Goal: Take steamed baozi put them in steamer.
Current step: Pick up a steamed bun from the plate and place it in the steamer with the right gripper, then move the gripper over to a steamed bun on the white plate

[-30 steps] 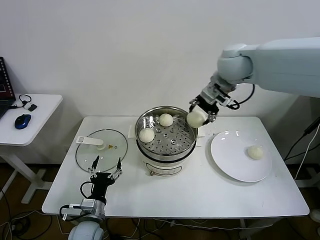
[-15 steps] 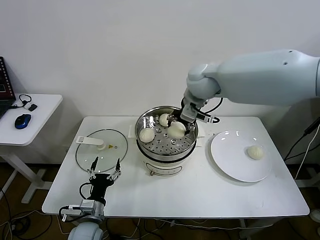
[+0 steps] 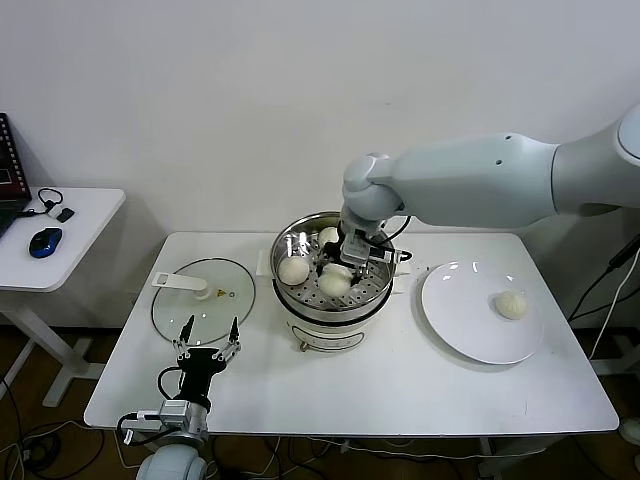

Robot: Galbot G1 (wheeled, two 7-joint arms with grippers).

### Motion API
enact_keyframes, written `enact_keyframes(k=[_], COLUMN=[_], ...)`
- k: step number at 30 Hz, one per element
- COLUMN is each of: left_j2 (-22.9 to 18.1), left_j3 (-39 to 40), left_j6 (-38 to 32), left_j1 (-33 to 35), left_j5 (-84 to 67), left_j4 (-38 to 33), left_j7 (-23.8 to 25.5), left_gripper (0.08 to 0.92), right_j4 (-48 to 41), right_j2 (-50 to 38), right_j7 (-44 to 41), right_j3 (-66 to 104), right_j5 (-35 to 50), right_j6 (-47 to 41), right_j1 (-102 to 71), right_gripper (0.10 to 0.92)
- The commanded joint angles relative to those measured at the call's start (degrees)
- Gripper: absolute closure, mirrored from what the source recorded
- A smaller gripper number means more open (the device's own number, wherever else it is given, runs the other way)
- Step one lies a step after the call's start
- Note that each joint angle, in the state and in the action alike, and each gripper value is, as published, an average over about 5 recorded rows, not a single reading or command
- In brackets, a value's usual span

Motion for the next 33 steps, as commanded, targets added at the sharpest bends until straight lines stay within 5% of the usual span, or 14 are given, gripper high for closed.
enact_keyframes(k=[1, 14, 24, 33], left_j2=[-0.02, 0.12, -0.01, 0.37], left_j3=[-0.04, 0.05, 0.24, -0.06], left_j6=[-0.04, -0.15, -0.12, 0.35], left_j1=[-0.08, -0.07, 0.03, 0.10], left_j5=[-0.16, -0.20, -0.13, -0.11], left_j4=[0.06, -0.16, -0.34, -1.35], left_j7=[-0.01, -0.03, 0.00, 0.09], left_gripper=[0.177, 0.177, 0.177, 0.177], right_j4=[-1.95, -1.90, -1.91, -1.45], right_j2=[1.60, 1.82, 1.85, 1.52], right_j7=[0.34, -0.02, 0.90, -3.29], right_j3=[0.21, -0.51, -0.44, -5.42], right_j5=[-1.62, -1.87, -1.00, 5.26], right_j6=[1.19, 0.90, 1.41, 6.25], right_j1=[-2.73, -4.01, -2.15, 7.17], right_gripper=[0.330, 0.321, 0.208, 0.203])
